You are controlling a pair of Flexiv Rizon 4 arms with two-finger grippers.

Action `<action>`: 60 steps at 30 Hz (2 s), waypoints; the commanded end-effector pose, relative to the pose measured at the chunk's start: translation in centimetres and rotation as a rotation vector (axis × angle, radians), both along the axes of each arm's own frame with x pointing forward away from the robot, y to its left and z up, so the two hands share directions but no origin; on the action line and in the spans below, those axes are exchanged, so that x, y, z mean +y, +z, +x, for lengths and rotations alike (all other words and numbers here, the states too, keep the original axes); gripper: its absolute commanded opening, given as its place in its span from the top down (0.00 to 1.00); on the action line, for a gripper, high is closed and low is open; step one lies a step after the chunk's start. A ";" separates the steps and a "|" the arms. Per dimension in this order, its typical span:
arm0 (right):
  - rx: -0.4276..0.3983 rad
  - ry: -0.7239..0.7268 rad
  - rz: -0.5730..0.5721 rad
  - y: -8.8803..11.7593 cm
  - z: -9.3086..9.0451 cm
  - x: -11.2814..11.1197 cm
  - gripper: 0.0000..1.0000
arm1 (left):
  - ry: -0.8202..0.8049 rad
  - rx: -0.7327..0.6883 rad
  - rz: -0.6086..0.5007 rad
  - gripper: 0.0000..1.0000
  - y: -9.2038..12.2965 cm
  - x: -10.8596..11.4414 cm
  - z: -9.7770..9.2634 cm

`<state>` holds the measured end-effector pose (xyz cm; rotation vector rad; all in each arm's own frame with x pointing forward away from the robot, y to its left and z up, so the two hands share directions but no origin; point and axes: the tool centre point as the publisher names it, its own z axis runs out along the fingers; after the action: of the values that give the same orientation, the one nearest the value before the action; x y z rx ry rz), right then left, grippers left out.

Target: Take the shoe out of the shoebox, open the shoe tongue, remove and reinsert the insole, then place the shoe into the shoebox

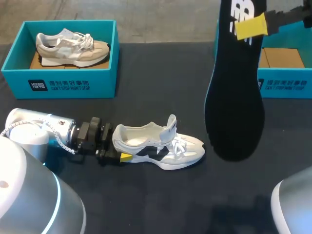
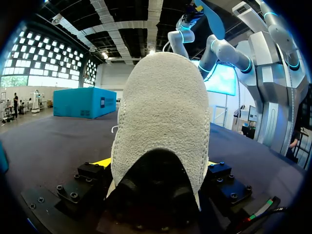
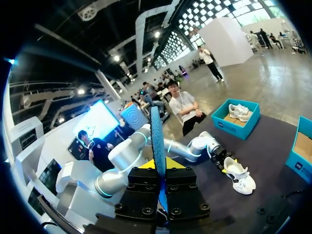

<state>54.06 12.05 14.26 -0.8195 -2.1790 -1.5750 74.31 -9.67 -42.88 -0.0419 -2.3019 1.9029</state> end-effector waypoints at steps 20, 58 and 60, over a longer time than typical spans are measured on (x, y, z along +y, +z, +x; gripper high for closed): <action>0.003 0.002 -0.004 0.2 0.2 0.2 1.00 | -0.015 -0.049 0.056 0.00 -0.6 0.5 0.0; 0.003 0.002 -0.004 0.2 0.2 0.2 1.00 | 0.080 -0.067 0.129 0.00 0.8 6.1 0.5; 0.003 0.002 -0.004 0.2 0.2 0.2 1.00 | 0.078 -0.072 0.137 0.00 1.0 6.5 0.4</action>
<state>54.11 12.04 14.16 -0.8176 -2.1766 -1.5765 75.20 -3.68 -42.55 -0.0079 -2.4969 1.8104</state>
